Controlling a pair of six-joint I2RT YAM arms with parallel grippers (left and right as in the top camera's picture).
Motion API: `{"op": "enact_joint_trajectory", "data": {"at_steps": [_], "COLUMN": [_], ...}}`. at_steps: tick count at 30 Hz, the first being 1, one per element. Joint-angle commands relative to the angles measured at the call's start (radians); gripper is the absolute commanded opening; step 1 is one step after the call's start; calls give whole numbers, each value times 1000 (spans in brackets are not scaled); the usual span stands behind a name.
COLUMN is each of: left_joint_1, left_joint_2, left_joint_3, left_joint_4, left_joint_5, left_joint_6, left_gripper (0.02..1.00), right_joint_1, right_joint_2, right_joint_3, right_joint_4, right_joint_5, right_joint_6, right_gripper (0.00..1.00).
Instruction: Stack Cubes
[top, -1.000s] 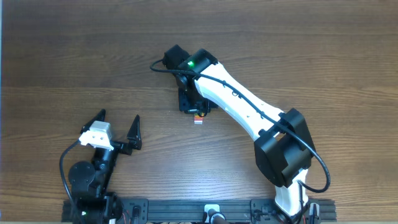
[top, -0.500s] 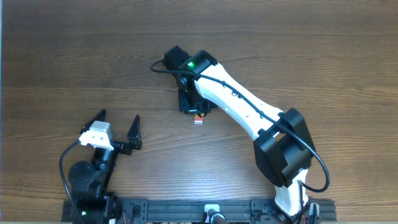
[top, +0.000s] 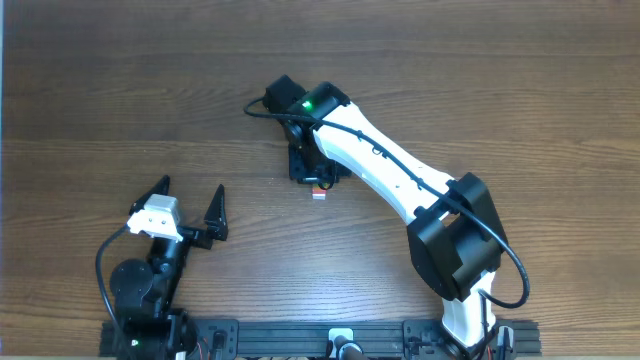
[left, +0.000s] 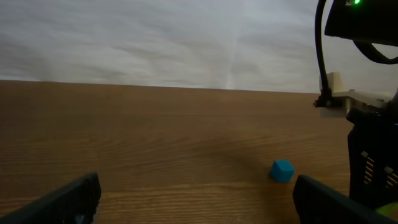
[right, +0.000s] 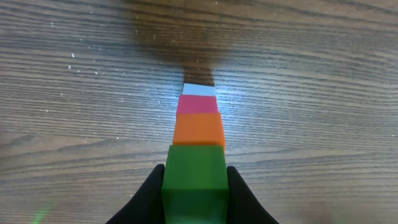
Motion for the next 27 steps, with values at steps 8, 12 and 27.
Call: {"op": "enact_joint_trajectory", "data": {"at_steps": [8,12,27], "left_joint_1": [5,5,5], "left_joint_2": [-5,-5,-5], "left_joint_3": [-6,-6,-6], "left_joint_4": [3,3,3], "left_joint_5": [9,9,9], "left_joint_6": [8,8,8], "left_gripper": [998,998,996], "right_joint_1": [-7,-7,-7], "right_joint_2": [-14,-14,-14], "right_joint_3": [-15,-26,-39], "right_joint_4": [18,28,35], "right_joint_5": [18,18,18], "right_joint_6": [19,19,25], "right_gripper": [12,12,240]}}
